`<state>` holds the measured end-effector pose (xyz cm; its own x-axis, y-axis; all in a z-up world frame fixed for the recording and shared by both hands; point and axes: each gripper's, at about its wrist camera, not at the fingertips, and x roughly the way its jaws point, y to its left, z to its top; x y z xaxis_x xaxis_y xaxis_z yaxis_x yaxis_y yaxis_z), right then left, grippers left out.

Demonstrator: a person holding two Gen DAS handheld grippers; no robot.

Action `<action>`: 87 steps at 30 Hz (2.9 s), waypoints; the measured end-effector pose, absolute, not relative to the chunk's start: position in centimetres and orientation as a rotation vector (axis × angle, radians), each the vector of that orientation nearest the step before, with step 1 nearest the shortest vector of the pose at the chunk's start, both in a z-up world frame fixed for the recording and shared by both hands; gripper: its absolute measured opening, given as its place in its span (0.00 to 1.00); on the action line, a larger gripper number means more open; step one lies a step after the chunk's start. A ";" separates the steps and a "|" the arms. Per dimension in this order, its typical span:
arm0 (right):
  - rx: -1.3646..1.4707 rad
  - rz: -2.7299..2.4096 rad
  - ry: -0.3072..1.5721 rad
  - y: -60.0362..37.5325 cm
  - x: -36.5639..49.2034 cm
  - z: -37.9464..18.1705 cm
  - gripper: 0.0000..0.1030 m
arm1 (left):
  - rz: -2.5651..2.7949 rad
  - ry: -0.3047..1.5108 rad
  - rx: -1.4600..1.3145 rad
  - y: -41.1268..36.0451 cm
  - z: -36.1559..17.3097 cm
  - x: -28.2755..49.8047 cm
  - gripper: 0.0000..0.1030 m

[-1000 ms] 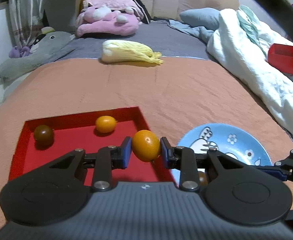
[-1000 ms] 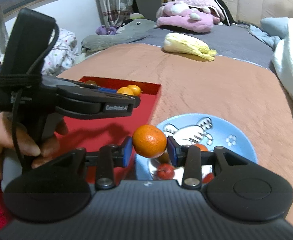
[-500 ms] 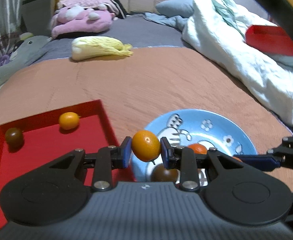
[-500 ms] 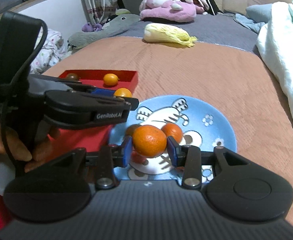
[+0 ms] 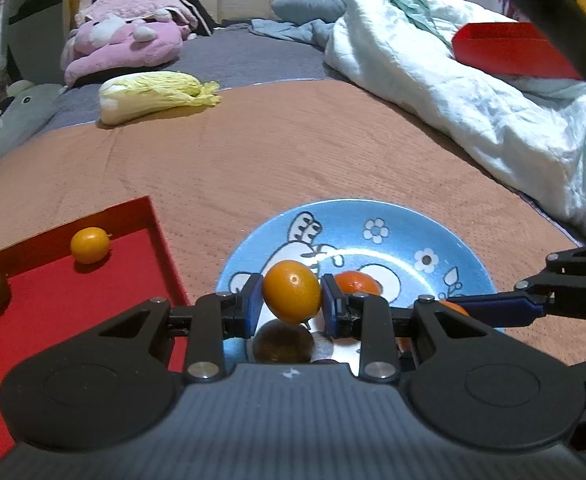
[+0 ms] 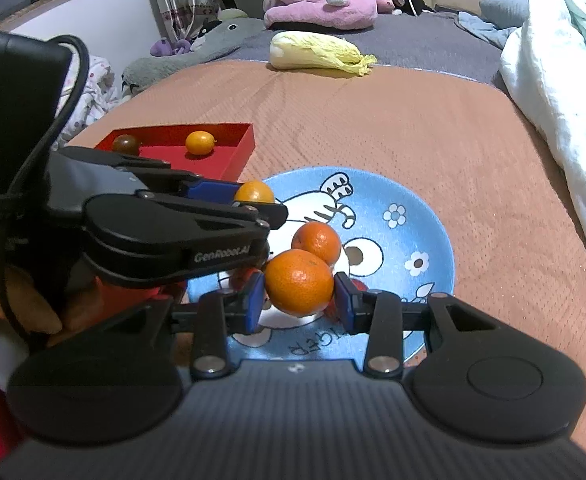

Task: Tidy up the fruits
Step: 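Carry both held tangerines with both tools over the blue plate, then open both tools to release the tangerines onto the plate, then move both open tools back over the red tray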

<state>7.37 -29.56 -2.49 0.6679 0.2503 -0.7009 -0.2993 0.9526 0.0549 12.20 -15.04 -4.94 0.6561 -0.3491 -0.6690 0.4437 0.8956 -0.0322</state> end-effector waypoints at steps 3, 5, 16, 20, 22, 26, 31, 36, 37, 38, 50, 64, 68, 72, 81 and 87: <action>-0.066 0.309 0.785 -29.6 7.4 -2.6 0.40 | -0.468 0.724 0.153 -15.4 -5.1 12.0 0.35; -0.065 0.308 0.786 -29.6 7.4 -2.7 0.40 | -0.474 0.720 0.159 -15.5 -5.2 11.9 0.35; -0.056 0.293 0.787 -30.2 7.7 -2.9 0.40 | -0.489 0.695 0.169 -15.6 -4.9 11.5 0.50; -0.053 0.284 0.784 -30.3 7.7 -3.0 0.40 | -0.480 0.686 0.158 -15.2 -4.5 11.4 0.56; -0.053 0.279 0.781 -30.4 7.8 -3.0 0.40 | -0.470 0.680 0.136 -14.5 -3.9 11.5 0.58; -0.044 0.265 0.772 -30.5 8.4 -3.0 0.40 | -0.429 0.674 0.103 -13.0 -3.1 11.6 0.62; -0.042 0.260 0.759 -30.4 9.1 -3.1 0.40 | -0.376 0.687 0.079 -11.6 -2.9 12.0 0.63; -0.012 0.220 0.745 -31.0 10.5 -3.1 0.40 | -0.346 0.691 0.069 -10.6 -2.7 11.9 0.64; 0.000 0.207 0.743 -31.2 11.0 -3.1 0.40 | -0.340 0.691 0.067 -10.5 -2.7 11.9 0.64; 0.009 0.196 0.741 -31.4 11.4 -3.1 0.40 | -0.333 0.691 0.064 -10.3 -2.6 11.9 0.66; 0.015 0.110 0.786 -32.1 14.8 -5.1 0.50 | -0.257 0.696 0.039 -7.9 -2.5 11.8 0.71; -0.015 0.252 0.657 -27.8 14.0 -2.3 0.63 | 0.109 0.699 0.007 -0.3 -3.7 14.4 0.71; -0.074 0.368 0.646 -23.9 14.3 -1.5 0.63 | 0.139 0.734 -0.019 2.2 -4.4 16.2 0.71; -0.135 0.447 0.648 -20.6 14.6 -1.2 0.63 | 0.128 0.754 -0.013 2.9 -5.2 17.5 0.70; -0.187 0.500 0.681 -17.8 15.0 -1.9 0.62 | 0.132 0.751 0.060 1.5 -6.4 19.8 0.65; -0.203 0.503 0.689 -16.6 15.7 -1.9 0.62 | 0.197 0.791 0.034 2.7 -6.9 20.4 0.65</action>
